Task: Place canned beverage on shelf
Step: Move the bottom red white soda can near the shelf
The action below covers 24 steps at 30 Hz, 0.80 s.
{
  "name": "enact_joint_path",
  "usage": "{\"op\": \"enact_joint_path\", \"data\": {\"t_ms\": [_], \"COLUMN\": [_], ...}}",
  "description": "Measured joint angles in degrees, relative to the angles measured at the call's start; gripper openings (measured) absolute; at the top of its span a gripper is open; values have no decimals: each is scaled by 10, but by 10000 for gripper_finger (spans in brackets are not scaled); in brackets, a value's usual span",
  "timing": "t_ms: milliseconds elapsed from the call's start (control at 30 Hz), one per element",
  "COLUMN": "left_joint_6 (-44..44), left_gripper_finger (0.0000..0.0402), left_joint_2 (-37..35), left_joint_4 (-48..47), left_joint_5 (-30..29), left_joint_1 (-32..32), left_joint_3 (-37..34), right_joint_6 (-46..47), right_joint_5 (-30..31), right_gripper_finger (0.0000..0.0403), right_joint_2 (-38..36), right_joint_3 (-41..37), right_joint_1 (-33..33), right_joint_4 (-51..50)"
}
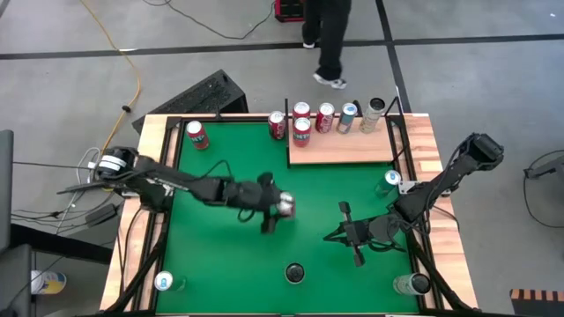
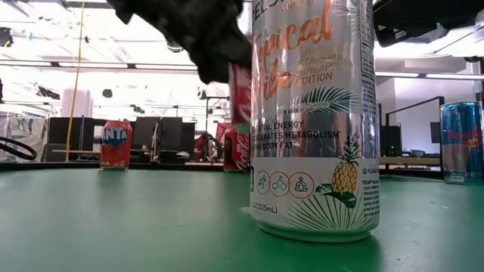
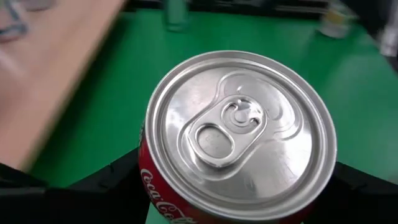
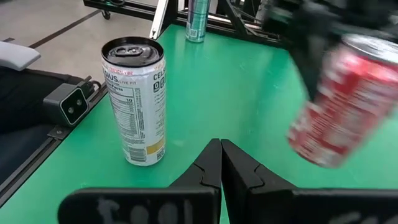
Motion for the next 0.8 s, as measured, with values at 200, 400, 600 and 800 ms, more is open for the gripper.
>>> {"op": "enact_joint_path", "data": {"t_ms": [200, 400, 600, 800], "left_joint_6": [6, 9, 9, 14], "left_gripper_finger": [285, 285, 285, 285], "left_joint_2": [47, 127, 217, 285], "left_joint_4": [28, 0, -26, -22], "left_joint_5": [29, 41, 37, 21], "left_joint_1": [91, 122, 132, 133], "left_joint_3": [45, 141, 227, 284], "right_joint_6": [-11, -17, -12, 16], "right_joint_5": [0, 8, 9, 10], "right_gripper_finger": [27, 27, 27, 27], "right_joint_2": [0, 0, 0, 0], "right_joint_3": [0, 0, 0, 0], "right_joint_1": [-1, -5, -4, 1], "right_joint_4": [-1, -15, -28, -58]}}
